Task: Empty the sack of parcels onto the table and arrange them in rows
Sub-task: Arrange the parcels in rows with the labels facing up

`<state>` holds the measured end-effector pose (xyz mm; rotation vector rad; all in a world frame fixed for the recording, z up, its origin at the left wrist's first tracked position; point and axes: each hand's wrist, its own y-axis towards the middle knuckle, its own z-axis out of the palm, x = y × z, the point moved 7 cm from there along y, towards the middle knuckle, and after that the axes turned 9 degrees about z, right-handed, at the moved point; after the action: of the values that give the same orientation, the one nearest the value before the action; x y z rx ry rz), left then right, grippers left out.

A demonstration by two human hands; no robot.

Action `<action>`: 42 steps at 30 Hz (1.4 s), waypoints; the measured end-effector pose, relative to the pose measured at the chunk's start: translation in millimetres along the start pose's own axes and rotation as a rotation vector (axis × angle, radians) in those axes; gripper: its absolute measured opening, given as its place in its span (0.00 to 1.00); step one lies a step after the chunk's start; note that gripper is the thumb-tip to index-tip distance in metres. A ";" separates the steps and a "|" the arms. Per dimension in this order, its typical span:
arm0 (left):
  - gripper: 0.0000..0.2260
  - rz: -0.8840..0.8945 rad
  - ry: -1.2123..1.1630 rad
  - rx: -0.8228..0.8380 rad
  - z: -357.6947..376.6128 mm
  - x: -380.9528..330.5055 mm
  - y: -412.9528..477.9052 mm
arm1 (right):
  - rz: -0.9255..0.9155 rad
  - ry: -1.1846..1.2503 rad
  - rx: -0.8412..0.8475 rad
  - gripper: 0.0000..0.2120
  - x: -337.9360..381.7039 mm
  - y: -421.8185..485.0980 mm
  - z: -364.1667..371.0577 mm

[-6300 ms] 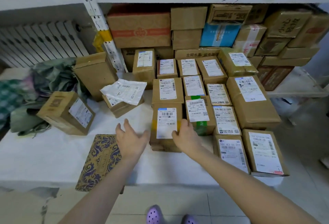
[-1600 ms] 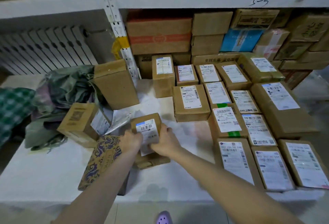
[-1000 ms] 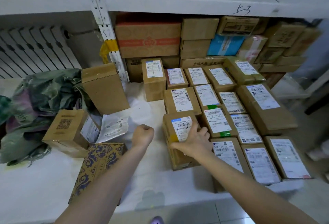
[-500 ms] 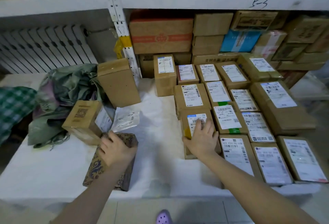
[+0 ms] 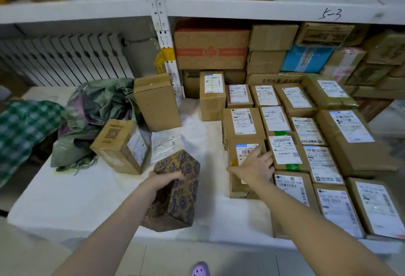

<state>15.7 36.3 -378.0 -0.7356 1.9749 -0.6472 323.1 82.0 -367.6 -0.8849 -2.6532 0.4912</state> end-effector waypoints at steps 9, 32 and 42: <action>0.25 0.023 -0.624 0.361 41.2 -25.1 -35.9 | -0.018 0.150 0.102 0.51 3.1 -6.9 -41.6; 0.24 0.261 -0.340 0.442 177.9 -76.7 -7.1 | -0.022 1.017 0.182 0.53 -36.1 32.6 -125.9; 0.23 0.319 -0.802 0.567 126.4 -119.4 -39.2 | -0.328 0.834 0.401 0.49 27.9 6.7 -95.7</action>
<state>185.6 75.5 -341.0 -0.2450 1.0567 -0.5571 341.9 125.7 -279.7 -0.3858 -1.7935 0.4234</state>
